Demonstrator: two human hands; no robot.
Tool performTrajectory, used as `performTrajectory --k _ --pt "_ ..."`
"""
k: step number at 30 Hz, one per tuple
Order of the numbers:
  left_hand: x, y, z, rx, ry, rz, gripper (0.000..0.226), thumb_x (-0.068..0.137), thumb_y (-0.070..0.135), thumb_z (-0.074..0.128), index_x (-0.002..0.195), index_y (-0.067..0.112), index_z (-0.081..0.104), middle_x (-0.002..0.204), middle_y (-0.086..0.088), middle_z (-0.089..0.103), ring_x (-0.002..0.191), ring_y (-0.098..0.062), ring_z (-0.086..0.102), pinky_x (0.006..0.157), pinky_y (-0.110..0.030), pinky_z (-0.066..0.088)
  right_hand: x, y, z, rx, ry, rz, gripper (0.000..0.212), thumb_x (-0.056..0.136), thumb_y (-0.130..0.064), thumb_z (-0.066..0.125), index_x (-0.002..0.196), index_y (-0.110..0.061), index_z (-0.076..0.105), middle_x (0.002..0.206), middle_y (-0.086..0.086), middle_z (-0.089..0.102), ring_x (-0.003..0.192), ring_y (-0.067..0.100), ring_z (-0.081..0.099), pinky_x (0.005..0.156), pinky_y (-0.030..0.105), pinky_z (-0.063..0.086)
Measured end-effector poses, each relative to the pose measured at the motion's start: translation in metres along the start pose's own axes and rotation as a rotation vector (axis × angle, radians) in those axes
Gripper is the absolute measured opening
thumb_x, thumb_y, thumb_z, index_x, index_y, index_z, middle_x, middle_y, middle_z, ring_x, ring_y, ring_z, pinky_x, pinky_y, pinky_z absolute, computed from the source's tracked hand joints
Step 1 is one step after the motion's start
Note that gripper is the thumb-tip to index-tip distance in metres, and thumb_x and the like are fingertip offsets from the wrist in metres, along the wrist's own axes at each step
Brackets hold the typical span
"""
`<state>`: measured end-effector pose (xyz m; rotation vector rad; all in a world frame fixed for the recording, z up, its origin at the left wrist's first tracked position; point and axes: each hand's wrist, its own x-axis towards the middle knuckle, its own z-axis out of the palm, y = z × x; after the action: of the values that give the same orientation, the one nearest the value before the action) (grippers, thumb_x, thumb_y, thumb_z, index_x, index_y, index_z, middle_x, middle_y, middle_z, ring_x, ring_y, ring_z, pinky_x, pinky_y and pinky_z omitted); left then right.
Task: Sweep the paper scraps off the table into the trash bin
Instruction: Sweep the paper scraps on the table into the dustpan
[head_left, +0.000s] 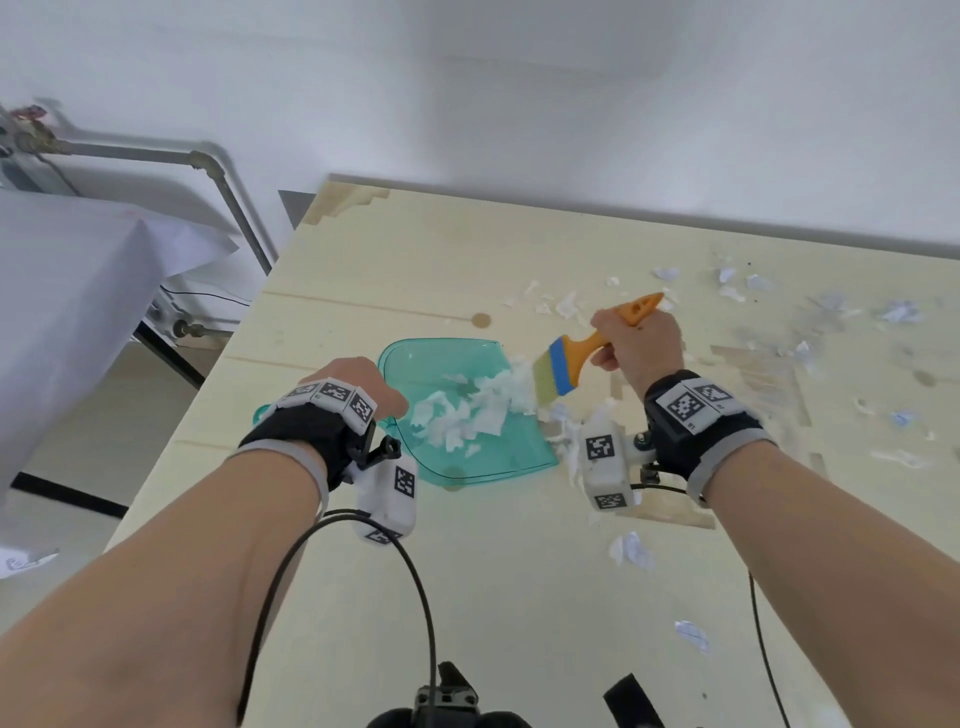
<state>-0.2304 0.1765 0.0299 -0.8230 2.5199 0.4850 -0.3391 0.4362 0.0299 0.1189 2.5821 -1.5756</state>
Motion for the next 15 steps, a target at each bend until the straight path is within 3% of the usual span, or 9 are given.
performTrajectory --k 4,8,10,12,15 --pt "-0.004 0.000 0.002 0.024 -0.005 0.008 0.022 0.082 0.025 0.060 0.070 0.010 0.051 0.070 -0.006 0.058 0.065 -0.022 0.055 0.062 -0.023 0.039 -0.002 0.013 -0.025 -0.485 0.245 0.018 0.028 0.094 -0.027 0.041 0.080 -0.004 0.049 0.090 0.014 0.051 0.074 0.028 0.050 0.067 0.036 0.037" --pt "-0.004 -0.003 0.003 0.054 -0.019 0.035 0.023 0.081 0.029 0.062 0.071 0.010 0.052 0.073 -0.007 0.059 0.066 -0.023 0.056 0.064 -0.025 0.045 -0.015 0.025 -0.023 -0.698 0.094 0.071 0.027 0.094 -0.024 0.036 0.071 -0.012 0.042 0.089 0.012 0.048 0.072 0.029 0.048 0.067 0.035 0.036" --pt "-0.004 -0.005 0.003 0.059 -0.035 0.043 0.025 0.079 0.030 0.063 0.069 0.009 0.054 0.072 -0.008 0.061 0.064 -0.023 0.057 0.063 -0.026 0.046 -0.023 0.028 -0.013 -0.686 0.028 0.043 0.033 0.093 -0.023 0.038 0.061 -0.016 0.034 0.085 0.014 0.049 0.069 0.029 0.048 0.065 0.034 0.036" --pt "-0.003 -0.007 0.006 0.040 -0.045 0.056 0.026 0.077 0.028 0.064 0.065 0.009 0.053 0.067 -0.007 0.060 0.059 -0.023 0.055 0.059 -0.025 0.042 -0.030 0.028 -0.002 -0.591 0.000 0.011 0.034 0.093 -0.023 0.041 0.061 -0.011 0.039 0.083 0.018 0.053 0.070 0.032 0.052 0.065 0.036 0.040" --pt "-0.002 -0.008 0.011 0.001 -0.060 0.067 0.027 0.075 0.029 0.065 0.062 0.010 0.052 0.065 -0.007 0.060 0.058 -0.023 0.056 0.060 -0.026 0.043 -0.038 0.020 0.010 -0.161 -0.045 0.022 0.025 0.090 -0.017 0.050 0.075 0.001 0.058 0.067 0.018 0.060 0.060 0.028 0.058 0.066 0.041 0.054"
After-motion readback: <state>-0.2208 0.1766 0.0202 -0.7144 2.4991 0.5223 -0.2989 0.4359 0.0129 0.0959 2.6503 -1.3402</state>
